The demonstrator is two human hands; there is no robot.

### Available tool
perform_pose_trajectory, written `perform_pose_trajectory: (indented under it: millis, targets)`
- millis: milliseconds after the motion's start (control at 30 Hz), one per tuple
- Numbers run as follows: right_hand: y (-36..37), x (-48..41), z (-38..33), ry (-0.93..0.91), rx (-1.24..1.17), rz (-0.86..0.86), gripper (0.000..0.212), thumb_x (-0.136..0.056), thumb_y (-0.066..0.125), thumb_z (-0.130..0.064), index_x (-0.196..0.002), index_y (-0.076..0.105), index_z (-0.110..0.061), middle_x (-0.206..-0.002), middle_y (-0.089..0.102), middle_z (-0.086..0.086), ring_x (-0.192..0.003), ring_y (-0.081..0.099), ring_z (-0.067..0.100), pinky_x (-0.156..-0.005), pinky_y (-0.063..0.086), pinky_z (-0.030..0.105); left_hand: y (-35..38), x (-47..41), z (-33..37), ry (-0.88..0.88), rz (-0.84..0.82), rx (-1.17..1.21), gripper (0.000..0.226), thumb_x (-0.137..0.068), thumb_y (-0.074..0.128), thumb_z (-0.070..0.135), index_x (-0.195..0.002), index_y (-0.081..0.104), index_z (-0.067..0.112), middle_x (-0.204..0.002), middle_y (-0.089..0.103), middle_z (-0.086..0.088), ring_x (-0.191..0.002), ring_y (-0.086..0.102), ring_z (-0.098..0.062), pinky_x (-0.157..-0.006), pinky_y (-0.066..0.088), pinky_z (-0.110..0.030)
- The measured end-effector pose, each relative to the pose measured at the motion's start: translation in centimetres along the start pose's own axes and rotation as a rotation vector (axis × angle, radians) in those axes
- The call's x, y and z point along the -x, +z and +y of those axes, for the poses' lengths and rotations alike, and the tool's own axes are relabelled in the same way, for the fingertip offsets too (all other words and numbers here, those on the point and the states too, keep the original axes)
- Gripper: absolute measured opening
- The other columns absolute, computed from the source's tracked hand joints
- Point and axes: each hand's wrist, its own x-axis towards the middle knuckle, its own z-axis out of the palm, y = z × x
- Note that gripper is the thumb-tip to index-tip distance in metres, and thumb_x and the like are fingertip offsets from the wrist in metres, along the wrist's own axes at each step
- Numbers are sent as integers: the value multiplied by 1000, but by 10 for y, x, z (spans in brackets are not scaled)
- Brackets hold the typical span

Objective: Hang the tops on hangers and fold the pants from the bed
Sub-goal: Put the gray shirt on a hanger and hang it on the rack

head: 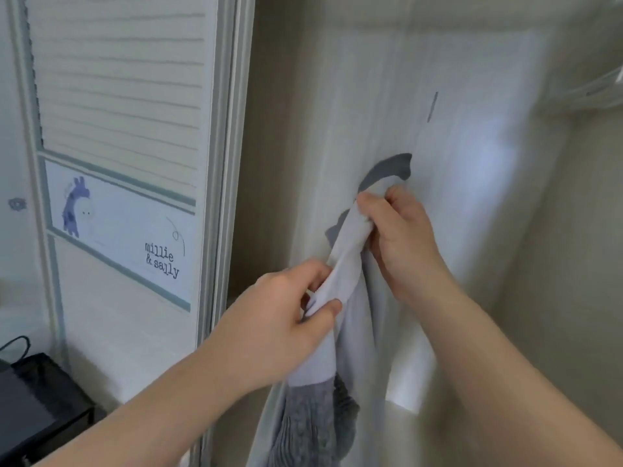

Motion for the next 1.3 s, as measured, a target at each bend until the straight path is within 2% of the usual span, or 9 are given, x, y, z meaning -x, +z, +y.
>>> perform_pose_trajectory:
  millis: [67,233,433,533,733,867,967,1167,1300]
  targets:
    - [4,-39,-14,-66,40,-14,32,-78,64,-31,-57,40,-29,-69,40,4,-73,42,22,-72,38,43,-12,-38,3,52,40,-72,12,-95,60,33,-88,51,31,-68,56,7,-57,51,-11,-58,46,-37]
    - [2,-132,-58,-237,122,-62,34,-77,60,-35,-67,33,-18,-78,45,9,-77,45,26,-77,46,59,-41,-135,16,149,103,-235,15,-95,58,37,-91,51,24,-72,61,-2,-60,56,-19,-63,50,-48]
    - [-13,-241,-102,-380,199,-92,40,-94,61,-23,-64,33,-20,-50,38,-13,-58,40,11,-64,36,28,-68,-237,32,196,197,-494,18,-97,52,42,-97,48,25,-79,60,3,-70,59,-22,-69,53,-46]
    - [-20,-285,-123,-427,284,-43,39,-95,57,-15,-64,35,-20,-44,38,-18,-45,39,1,-47,34,16,-78,-286,43,192,234,-608,19,-97,50,42,-98,46,24,-89,62,-2,-82,61,-29,-76,53,-45]
    - [-47,-342,-139,-328,343,-10,23,-94,50,-8,-73,43,-13,-64,40,6,-55,40,16,-52,31,27,-73,-363,60,174,218,-767,18,-97,47,38,-97,42,22,-99,60,-3,-96,58,-33,-82,51,-44]
    - [-64,-358,-130,-194,265,7,25,-97,47,-5,-72,46,-12,-59,42,6,-36,45,10,-37,34,15,-61,-390,62,138,176,-809,21,-96,46,37,-111,49,22,-112,61,-6,-105,58,-34,-85,50,-42]
    - [-74,-364,-117,-103,252,-1,21,-97,49,-11,-76,49,-13,-61,49,5,-45,51,13,-43,44,19,-56,-399,59,118,149,-796,28,-95,46,36,-119,51,22,-118,62,-6,-107,58,-33,-82,47,-38]
    - [-77,-359,-110,-137,514,67,27,-94,60,-31,-81,47,-12,-71,50,13,-46,46,19,-48,41,24,-43,-394,45,113,162,-789,22,-94,48,36,-105,41,19,-99,54,-6,-86,48,-30,-73,40,-36]
    - [-67,-339,-112,-66,825,-48,43,-87,69,-41,-95,51,-3,-77,61,18,-54,64,28,-46,55,32,-37,-383,30,76,128,-831,31,-90,56,38,-94,29,22,-77,34,6,-78,43,-29,-68,35,-35]
